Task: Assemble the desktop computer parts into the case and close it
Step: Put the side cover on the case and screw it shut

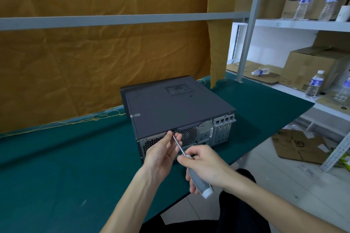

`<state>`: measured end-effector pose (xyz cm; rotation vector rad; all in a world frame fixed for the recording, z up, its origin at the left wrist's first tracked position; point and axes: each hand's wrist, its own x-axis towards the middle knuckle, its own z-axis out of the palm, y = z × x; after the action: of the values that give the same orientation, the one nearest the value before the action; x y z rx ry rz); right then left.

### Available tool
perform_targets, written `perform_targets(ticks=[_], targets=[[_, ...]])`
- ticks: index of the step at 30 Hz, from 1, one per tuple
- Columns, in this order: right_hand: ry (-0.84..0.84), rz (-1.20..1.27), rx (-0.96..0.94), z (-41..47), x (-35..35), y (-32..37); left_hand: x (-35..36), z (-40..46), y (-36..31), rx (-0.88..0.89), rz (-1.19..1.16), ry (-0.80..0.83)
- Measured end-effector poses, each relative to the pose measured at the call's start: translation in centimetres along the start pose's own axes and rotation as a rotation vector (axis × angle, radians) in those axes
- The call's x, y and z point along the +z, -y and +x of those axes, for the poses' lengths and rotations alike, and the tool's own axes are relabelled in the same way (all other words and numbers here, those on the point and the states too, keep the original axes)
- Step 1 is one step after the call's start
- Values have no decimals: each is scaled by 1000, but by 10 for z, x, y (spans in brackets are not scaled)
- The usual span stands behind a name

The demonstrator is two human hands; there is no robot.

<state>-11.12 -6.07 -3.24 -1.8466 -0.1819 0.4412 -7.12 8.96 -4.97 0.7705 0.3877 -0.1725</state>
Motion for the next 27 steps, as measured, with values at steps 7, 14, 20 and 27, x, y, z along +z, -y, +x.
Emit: perform_targets(ticks=[7, 14, 20, 27], targets=[[54, 227, 104, -4, 7, 10, -2, -9, 0, -103, -13, 109], [14, 331, 242, -12, 18, 14, 5, -9, 0, -80, 96, 11], [-80, 476, 284, -12, 13, 11, -3, -10, -7, -119, 95, 165], [-49, 562, 346, -16, 16, 18, -2, -6, -6, -21, 237, 35]])
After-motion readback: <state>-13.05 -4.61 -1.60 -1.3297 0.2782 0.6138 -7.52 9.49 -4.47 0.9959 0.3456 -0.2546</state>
